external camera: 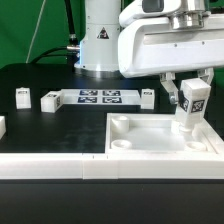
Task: Assemble one leg
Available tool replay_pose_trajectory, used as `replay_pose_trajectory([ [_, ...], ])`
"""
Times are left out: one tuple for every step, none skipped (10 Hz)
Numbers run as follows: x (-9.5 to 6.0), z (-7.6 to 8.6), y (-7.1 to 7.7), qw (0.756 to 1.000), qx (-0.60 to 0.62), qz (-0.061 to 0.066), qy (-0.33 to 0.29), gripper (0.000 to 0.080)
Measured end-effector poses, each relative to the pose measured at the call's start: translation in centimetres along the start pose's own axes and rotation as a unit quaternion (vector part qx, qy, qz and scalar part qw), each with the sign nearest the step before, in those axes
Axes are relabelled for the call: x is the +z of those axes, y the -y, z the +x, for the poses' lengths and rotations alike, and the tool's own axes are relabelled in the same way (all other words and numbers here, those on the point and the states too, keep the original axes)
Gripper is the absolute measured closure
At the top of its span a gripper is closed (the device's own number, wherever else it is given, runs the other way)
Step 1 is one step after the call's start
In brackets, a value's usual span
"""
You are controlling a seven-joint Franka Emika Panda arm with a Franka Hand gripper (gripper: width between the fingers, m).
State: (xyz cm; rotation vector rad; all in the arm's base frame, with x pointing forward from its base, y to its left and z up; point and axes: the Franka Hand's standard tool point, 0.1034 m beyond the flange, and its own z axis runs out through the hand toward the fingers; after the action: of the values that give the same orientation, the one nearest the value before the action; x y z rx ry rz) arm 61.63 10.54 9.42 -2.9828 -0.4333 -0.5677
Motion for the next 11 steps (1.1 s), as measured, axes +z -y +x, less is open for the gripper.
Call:
replay_pose_trajectory([
  [0.2,0.3,0.0,1.000,0.000,0.000,-0.002,0.0508],
  [0.3,0.6,-0.1,1.000,0.000,0.000,-0.004,0.0508],
  [0.6,0.9,-0.1,1.000,0.001,0.001,-0.005,0.0508],
  [1.0,0.9,0.3,1.000,0.002,0.002,-0.004,0.0508],
  [1.3,0.8,0.6,1.000,0.000,0.004,-0.003,0.0508],
  [1.4,1.0,0.6,1.000,0.000,0.002,-0.011,0.0508],
  [1.6,1.1,0.5,1.000,0.000,0.000,-0.018,0.0508],
  [1.7,1.2,0.4,1.000,0.000,-0.002,-0.023,0.0508],
  [2.0,1.2,0.4,0.999,0.000,-0.004,-0.034,0.0508],
  [2.6,0.8,0.5,0.999,0.000,-0.006,-0.042,0.0508],
  [3.1,0.4,0.6,0.999,0.000,-0.008,-0.048,0.0508],
])
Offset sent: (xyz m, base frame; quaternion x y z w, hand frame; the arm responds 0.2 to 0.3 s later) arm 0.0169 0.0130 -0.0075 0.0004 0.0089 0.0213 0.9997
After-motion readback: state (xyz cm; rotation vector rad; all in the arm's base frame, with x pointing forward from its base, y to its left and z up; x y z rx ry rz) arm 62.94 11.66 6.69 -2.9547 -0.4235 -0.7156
